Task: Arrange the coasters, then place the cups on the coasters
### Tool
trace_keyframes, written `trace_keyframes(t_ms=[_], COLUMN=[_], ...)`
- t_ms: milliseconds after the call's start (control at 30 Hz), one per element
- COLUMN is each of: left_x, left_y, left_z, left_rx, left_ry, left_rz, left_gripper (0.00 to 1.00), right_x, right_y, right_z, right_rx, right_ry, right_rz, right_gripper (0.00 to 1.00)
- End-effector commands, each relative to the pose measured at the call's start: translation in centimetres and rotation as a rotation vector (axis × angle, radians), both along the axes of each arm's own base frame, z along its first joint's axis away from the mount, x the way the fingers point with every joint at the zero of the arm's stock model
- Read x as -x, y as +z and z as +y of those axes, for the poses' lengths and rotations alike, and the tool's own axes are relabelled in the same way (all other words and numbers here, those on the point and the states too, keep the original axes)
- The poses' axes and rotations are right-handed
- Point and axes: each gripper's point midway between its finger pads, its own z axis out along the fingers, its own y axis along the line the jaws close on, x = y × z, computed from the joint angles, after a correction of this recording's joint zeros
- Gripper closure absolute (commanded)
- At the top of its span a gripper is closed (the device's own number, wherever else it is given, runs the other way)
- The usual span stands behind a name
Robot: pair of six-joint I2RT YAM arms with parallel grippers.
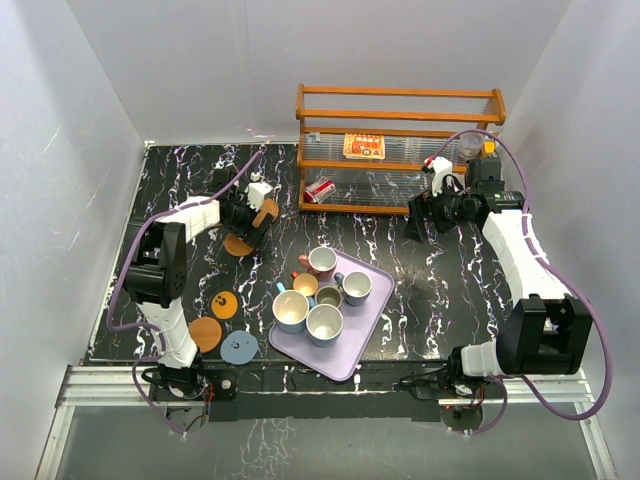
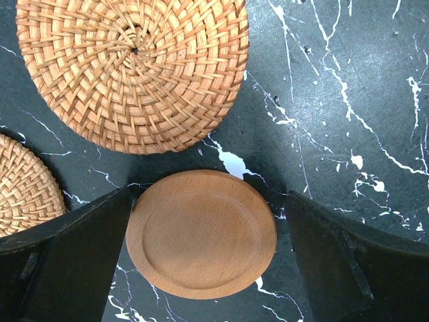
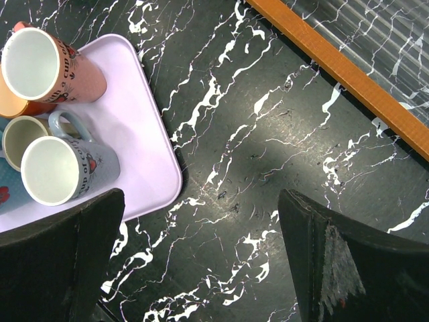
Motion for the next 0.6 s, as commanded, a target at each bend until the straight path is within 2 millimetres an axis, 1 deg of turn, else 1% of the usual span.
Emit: trace_keyframes(t_ms=[0, 333, 567], left_x=[0.2, 2.5, 3.3], left_y=[0.2, -0.4, -0.6], left_z=[0.0, 1.8, 3.0], left_rx=[-0.012, -0.09, -0.14], left_ry=[-0.018, -0.005, 0.019], left_rz=[0.005, 0.04, 0.041], left_gripper=[0.05, 0.1, 0.14], right_x=[-0.7, -0.8, -0.8], right_y=[0.5, 0.3, 0.3], right_z=[-0.1, 0.0, 0.1], right_rx=[-0.01, -0.015, -0.022], right_ry=[-0.008, -0.005, -0.001], right_rz=[-0.027, -0.019, -0.013], right_gripper=[0.02, 0.02, 0.02])
